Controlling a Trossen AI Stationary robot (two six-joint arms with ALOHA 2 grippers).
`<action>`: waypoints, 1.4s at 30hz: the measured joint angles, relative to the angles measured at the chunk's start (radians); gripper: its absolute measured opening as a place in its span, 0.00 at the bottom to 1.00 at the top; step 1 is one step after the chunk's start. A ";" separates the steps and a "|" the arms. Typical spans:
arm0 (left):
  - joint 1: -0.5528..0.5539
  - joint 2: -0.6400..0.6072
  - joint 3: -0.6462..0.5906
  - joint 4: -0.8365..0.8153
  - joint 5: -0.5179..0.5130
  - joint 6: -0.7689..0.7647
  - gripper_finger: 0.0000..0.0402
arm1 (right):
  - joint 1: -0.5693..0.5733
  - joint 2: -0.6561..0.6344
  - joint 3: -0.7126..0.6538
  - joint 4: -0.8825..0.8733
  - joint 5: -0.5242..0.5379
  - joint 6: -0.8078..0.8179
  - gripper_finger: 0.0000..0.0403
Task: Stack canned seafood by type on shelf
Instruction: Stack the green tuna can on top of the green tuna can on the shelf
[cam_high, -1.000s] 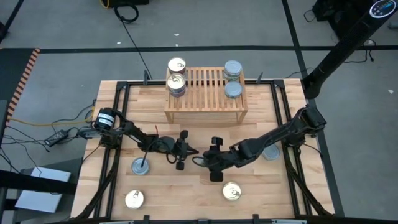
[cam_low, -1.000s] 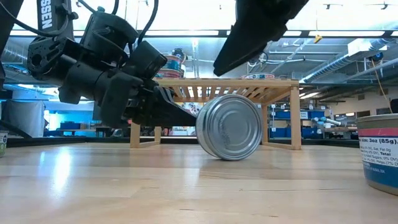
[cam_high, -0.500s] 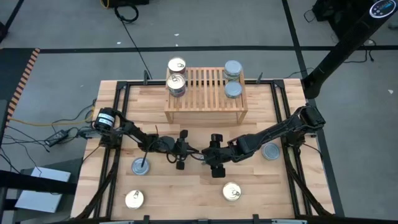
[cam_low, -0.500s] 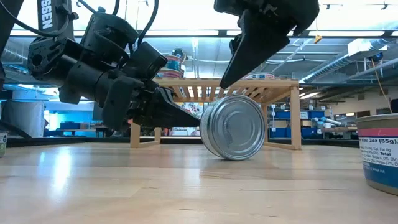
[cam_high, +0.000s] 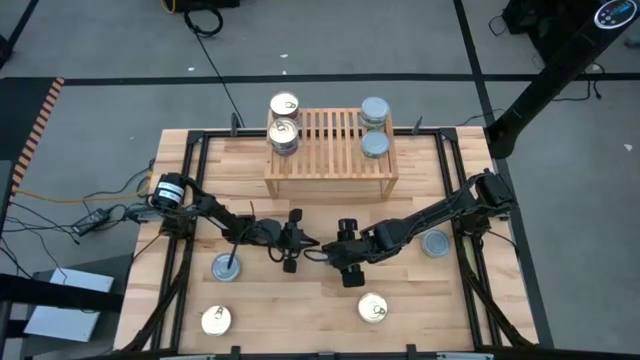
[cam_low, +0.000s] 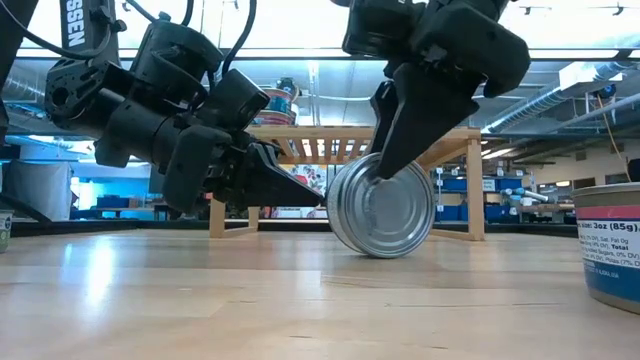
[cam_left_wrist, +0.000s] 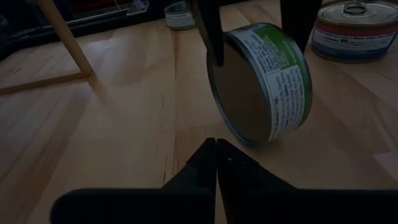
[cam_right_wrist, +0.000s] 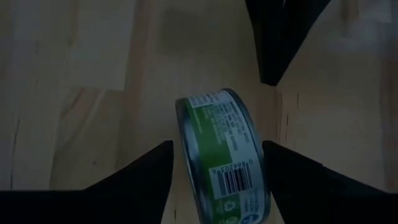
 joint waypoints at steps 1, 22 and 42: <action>0.000 0.000 0.000 0.000 0.000 0.000 0.04 | 0.000 0.000 0.000 0.000 0.000 0.000 0.62; 0.000 0.000 0.000 0.001 0.000 0.000 0.04 | 0.033 -0.001 0.245 -0.306 0.169 -0.052 0.38; 0.000 0.000 0.000 0.000 0.000 0.000 0.04 | -0.014 -0.003 0.535 -1.050 0.944 -0.001 0.39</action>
